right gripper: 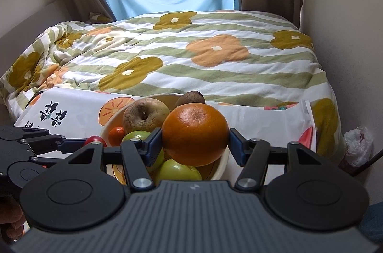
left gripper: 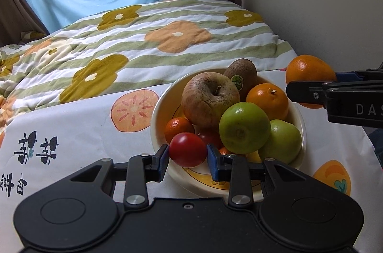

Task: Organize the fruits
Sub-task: 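Carry the cherry tomato and orange to the duck bowl with both tools, then open both tools to drop tomato and orange into the bowl, withdraw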

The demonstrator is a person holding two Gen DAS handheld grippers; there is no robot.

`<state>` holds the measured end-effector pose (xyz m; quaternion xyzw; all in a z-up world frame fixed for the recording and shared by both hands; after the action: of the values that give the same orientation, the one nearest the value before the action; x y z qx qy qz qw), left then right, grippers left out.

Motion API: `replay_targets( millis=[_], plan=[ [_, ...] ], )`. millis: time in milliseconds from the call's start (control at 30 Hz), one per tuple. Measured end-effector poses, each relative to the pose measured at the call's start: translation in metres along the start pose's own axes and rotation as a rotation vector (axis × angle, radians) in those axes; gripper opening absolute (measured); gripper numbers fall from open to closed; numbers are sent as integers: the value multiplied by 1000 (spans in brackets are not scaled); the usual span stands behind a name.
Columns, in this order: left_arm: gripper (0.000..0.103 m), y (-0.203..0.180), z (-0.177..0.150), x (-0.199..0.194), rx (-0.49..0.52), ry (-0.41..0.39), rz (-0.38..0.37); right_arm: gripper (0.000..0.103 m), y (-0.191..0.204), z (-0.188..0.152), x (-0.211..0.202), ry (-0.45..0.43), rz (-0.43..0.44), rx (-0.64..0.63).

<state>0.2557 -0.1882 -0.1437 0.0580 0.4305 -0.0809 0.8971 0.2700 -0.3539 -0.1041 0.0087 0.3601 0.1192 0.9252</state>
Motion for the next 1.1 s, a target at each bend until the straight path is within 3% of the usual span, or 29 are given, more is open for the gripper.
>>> replay_targets(
  millis=[67,133,200,967,1067,1100],
  plan=[
    [41,-1,2,2,-10,4,11,74,-2,2,4,2,8,-5],
    [73,0,3,0,-17,-6,27,74,-4,3,7,4,15,-8],
    [86,2,6,-8,-29,-40,53,74,-6,5,10,8,24,-10],
    [91,31,-4,-29,-166,-41,101,74,14,14,46,29,110,-50],
    [91,34,-7,-32,-175,-40,113,77,14,12,47,19,127,-41],
    [91,36,-8,-33,-178,-39,114,85,14,12,45,10,138,-40]
  ],
)
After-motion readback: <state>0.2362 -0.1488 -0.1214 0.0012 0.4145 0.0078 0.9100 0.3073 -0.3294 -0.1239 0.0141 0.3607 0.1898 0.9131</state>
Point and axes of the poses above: each gripper's, at about its wrist camera, not at the fingertips, and x roughly the way its jaws point, y to its left, z to its top, the point moved 5 cm from there along x, roughly the way its jaws point, and after that the axes turned 1 degree about -x, right-handed, at the moved point
